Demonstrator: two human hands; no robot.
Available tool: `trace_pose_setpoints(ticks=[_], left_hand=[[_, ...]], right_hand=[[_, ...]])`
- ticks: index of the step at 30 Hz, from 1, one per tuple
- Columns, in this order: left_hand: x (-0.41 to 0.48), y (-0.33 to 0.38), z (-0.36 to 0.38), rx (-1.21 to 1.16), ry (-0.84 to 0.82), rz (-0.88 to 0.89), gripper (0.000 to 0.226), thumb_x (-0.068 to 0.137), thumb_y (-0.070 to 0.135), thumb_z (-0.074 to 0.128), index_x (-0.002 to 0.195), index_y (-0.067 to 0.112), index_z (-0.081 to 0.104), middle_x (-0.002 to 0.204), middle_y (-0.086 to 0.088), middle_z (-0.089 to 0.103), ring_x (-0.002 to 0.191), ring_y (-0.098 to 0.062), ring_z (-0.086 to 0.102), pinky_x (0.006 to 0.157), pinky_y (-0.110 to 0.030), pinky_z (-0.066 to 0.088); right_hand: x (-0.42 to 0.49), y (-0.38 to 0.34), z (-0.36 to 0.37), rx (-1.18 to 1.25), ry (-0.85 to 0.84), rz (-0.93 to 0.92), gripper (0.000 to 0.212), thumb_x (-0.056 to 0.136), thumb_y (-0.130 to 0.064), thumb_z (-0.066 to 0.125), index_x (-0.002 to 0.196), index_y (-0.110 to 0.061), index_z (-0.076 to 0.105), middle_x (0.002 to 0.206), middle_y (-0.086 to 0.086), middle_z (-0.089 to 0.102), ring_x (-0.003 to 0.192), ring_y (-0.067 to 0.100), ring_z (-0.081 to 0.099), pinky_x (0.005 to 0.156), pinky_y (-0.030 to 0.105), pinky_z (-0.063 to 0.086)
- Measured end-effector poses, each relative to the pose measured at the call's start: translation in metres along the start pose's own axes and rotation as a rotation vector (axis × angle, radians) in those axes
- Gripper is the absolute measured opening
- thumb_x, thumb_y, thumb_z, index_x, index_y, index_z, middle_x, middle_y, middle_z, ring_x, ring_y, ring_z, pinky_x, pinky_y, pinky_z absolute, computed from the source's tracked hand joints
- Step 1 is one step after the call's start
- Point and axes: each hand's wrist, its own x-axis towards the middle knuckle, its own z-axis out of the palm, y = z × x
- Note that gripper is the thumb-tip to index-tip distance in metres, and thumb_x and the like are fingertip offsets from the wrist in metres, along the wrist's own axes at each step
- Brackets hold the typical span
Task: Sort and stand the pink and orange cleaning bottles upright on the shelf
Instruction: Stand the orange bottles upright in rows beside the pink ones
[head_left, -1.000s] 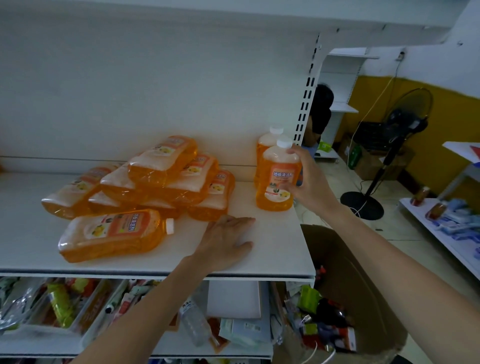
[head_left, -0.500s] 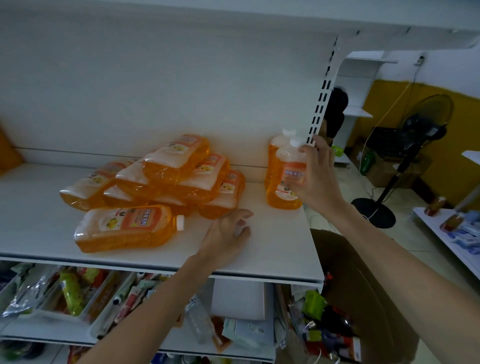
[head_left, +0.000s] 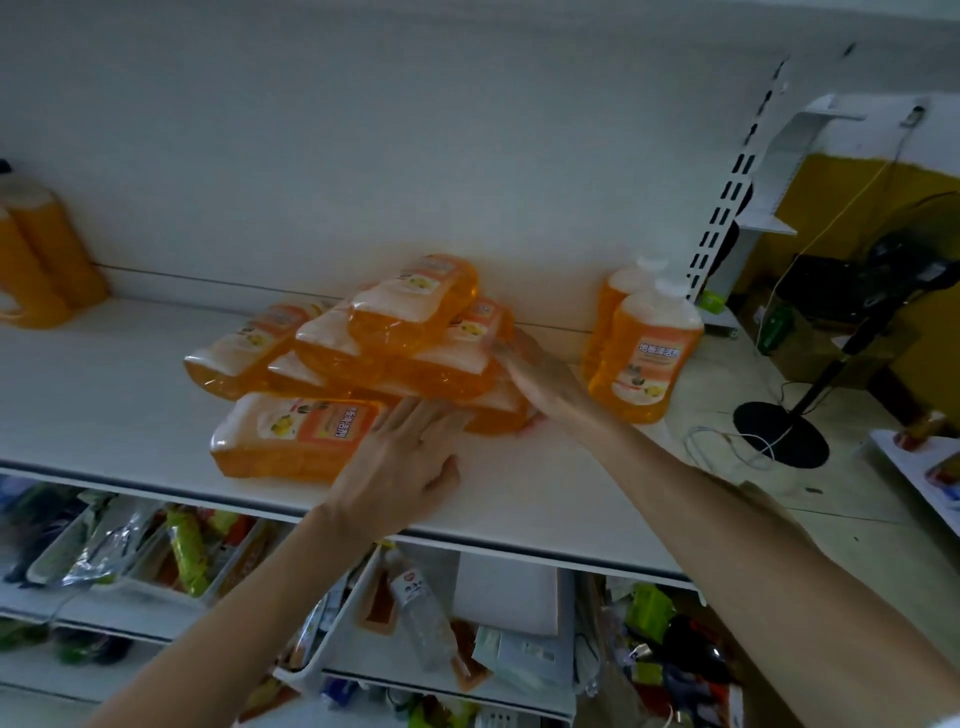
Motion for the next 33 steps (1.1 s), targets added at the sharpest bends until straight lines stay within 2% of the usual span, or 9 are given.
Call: trace_pose_setpoints(ticks=[5,10,14,17,21,25,28,30,33], left_hand=[[-0.001,-0.019,-0.005,0.000,0.013,0.037,0.041,0.082,0.017,0.044,0.122,0.009,0.048,0.107,-0.013,0.059,0.089,-0.025,0.060,0.070,-0.033,0.052],[-0.008,-0.042,-0.009,0.007,0.022,0.107,0.036,0.085,0.013,0.043,0.120,0.006,0.048,0.102,-0.014,0.062,0.081,-0.022,0.063,0.070,-0.030,0.051],[-0.020,-0.065,-0.017,0.028,0.029,0.129,0.034,0.085,0.013,0.044,0.117,0.004,0.051,0.105,-0.013,0.065,0.083,-0.022,0.065,0.075,-0.029,0.050],[-0.028,-0.084,-0.025,0.040,0.018,0.105,0.031,0.085,0.011,0.045,0.115,0.006,0.050,0.101,-0.012,0.066,0.081,-0.022,0.065,0.074,-0.029,0.050],[-0.036,-0.106,-0.036,0.049,-0.004,0.083,0.031,0.085,0.012,0.044,0.114,0.006,0.049,0.098,-0.014,0.066,0.080,-0.025,0.066,0.073,-0.031,0.052],[-0.045,-0.123,-0.042,0.030,-0.030,0.100,0.028,0.086,0.014,0.043,0.112,0.006,0.052,0.100,-0.013,0.065,0.083,-0.024,0.065,0.073,-0.032,0.054],[-0.051,-0.124,-0.043,-0.025,-0.016,0.159,0.024,0.083,0.012,0.045,0.105,0.008,0.053,0.099,-0.011,0.065,0.085,-0.020,0.061,0.079,-0.026,0.047],[-0.049,-0.123,-0.048,-0.126,0.005,0.160,0.022,0.082,0.010,0.046,0.104,0.008,0.052,0.098,-0.011,0.064,0.086,-0.018,0.059,0.078,-0.022,0.045],[-0.043,-0.128,-0.057,-0.288,0.062,0.090,0.025,0.082,0.008,0.045,0.106,0.008,0.052,0.096,-0.008,0.062,0.082,-0.012,0.056,0.072,-0.013,0.044]], right_hand=[[0.005,-0.010,0.012,-0.006,0.035,0.007,0.025,0.089,-0.059,0.045,0.106,-0.042,0.052,0.104,-0.007,0.061,0.100,0.019,0.062,0.085,0.046,0.052],[0.012,-0.023,0.031,-0.015,0.055,0.067,0.047,0.084,-0.067,0.045,0.122,-0.041,0.051,0.124,-0.005,0.058,0.110,0.023,0.058,0.081,0.036,0.050],[0.016,-0.037,0.048,0.055,0.031,0.087,0.032,0.082,-0.068,0.048,0.107,-0.047,0.046,0.109,-0.013,0.053,0.104,0.021,0.059,0.079,0.046,0.056],[0.020,-0.052,0.064,0.078,0.028,0.110,0.048,0.080,-0.069,0.050,0.120,-0.042,0.047,0.120,-0.006,0.055,0.101,0.021,0.059,0.077,0.047,0.056],[0.024,-0.071,0.084,0.098,0.017,0.087,0.036,0.084,-0.063,0.051,0.114,-0.044,0.048,0.115,-0.007,0.049,0.103,0.026,0.059,0.068,0.047,0.058],[0.037,-0.075,0.102,0.052,0.017,0.122,0.057,0.072,-0.080,0.047,0.118,-0.045,0.047,0.131,-0.004,0.052,0.116,0.024,0.053,0.092,0.043,0.050],[0.057,-0.067,0.107,-0.018,-0.062,0.160,0.089,0.051,-0.097,0.041,0.124,-0.047,0.047,0.125,-0.008,0.059,0.112,0.021,0.058,0.085,0.040,0.052],[0.063,-0.071,0.102,0.036,-0.112,0.196,0.078,0.058,-0.086,0.053,0.122,-0.042,0.051,0.116,-0.009,0.064,0.100,0.018,0.064,0.076,0.038,0.054],[0.060,-0.084,0.093,0.049,-0.086,0.215,0.057,0.076,-0.058,0.065,0.123,-0.027,0.053,0.123,-0.009,0.058,0.109,0.012,0.058,0.092,0.031,0.048]])
